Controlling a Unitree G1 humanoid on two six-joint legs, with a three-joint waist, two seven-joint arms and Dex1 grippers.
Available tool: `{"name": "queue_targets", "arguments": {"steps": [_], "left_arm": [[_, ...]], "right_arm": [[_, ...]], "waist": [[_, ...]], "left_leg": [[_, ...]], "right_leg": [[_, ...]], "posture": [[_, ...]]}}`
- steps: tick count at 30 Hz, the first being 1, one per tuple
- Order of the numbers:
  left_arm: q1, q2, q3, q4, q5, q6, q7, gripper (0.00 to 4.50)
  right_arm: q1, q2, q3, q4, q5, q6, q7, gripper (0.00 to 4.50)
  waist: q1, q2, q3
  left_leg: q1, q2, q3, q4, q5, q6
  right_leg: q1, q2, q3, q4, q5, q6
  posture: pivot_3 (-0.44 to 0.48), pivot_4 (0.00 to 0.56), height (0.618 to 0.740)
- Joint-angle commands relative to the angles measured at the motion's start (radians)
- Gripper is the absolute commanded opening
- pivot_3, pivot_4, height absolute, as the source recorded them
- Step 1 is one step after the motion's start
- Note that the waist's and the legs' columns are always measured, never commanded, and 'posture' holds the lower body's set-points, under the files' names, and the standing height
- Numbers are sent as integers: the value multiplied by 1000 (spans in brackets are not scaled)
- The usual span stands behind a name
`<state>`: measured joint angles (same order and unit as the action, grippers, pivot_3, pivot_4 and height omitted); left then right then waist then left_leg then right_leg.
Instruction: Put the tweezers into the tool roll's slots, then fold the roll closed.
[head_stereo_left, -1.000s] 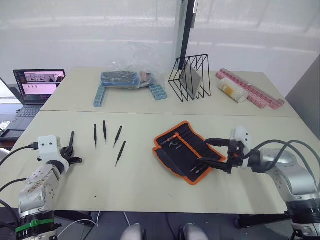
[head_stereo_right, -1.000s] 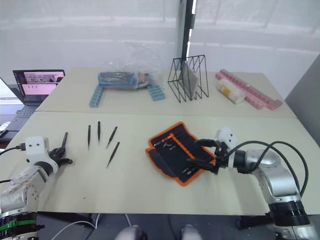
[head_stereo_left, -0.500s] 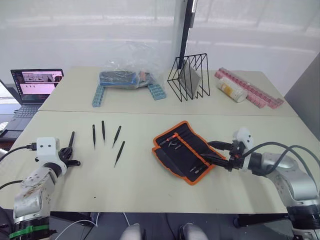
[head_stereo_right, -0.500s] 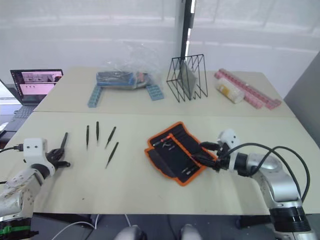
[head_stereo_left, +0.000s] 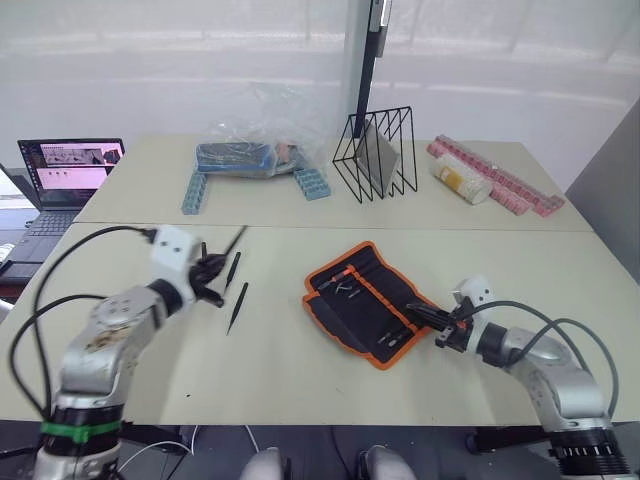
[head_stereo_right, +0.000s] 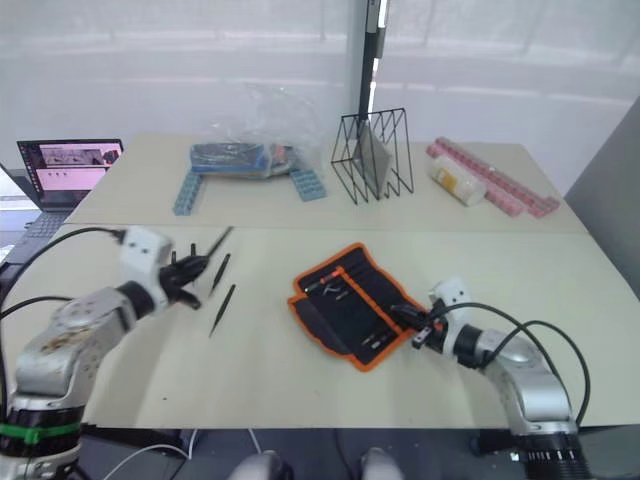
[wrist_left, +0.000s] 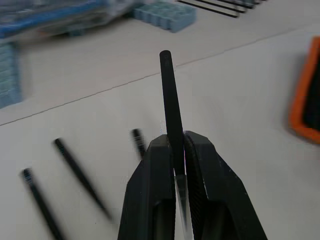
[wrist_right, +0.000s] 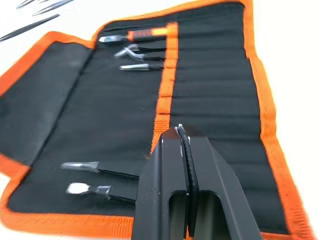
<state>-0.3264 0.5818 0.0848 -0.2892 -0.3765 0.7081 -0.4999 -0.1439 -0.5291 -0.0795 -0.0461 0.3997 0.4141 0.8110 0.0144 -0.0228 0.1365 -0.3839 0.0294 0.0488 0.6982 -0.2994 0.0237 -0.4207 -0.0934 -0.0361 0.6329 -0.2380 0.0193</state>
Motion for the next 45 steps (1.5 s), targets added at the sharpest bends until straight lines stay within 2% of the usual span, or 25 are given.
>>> {"name": "queue_targets", "arguments": {"steps": [1,7,10,15,22,29,45], "left_arm": [[-70,-24,-124,-23,8,23,-50,0],[-168,-71,-297,-21,45,87,-80,0],[-183,-70,-339,-42,58,115,-87,0],[-211,-27,-416,-91,87,209,-103,0],[-333,-3,-535,-91,119,354,-127,0],[-372,-11,-579,-67,115,409,-148,0],[-468,-82,-667,135,204,302,-198,0]], "right_arm": [[-4,17,1,-5,-18,-19,-39,18],[3,53,20,0,-31,0,-88,18],[14,65,25,-12,-34,20,-115,18],[47,86,43,-47,-36,30,-146,18],[83,112,57,-103,-35,42,-188,18],[117,125,67,-133,-41,48,-209,18],[172,124,79,-221,-46,81,-252,18]], "waist": [[-2,0,0],[-3,0,0],[-5,0,0],[-4,0,0],[-3,0,0],[-4,0,0],[-2,0,0]], "left_leg": [[0,0,0,0,0,0],[1,0,0,0,0,0],[1,0,0,0,0,0],[2,1,1,0,0,0],[1,0,0,1,0,1],[2,1,1,1,0,1],[2,2,1,1,0,1]], "right_leg": [[0,0,0,0,0,0],[0,2,2,0,0,0],[0,2,3,0,0,0],[0,3,4,0,0,0],[0,3,5,0,0,0],[-1,5,8,0,0,0],[0,16,26,-1,0,1]], "posture": [[0,150,725],[0,150,725],[0,150,725],[0,150,725],[0,150,725],[0,150,725],[0,150,725]]}}
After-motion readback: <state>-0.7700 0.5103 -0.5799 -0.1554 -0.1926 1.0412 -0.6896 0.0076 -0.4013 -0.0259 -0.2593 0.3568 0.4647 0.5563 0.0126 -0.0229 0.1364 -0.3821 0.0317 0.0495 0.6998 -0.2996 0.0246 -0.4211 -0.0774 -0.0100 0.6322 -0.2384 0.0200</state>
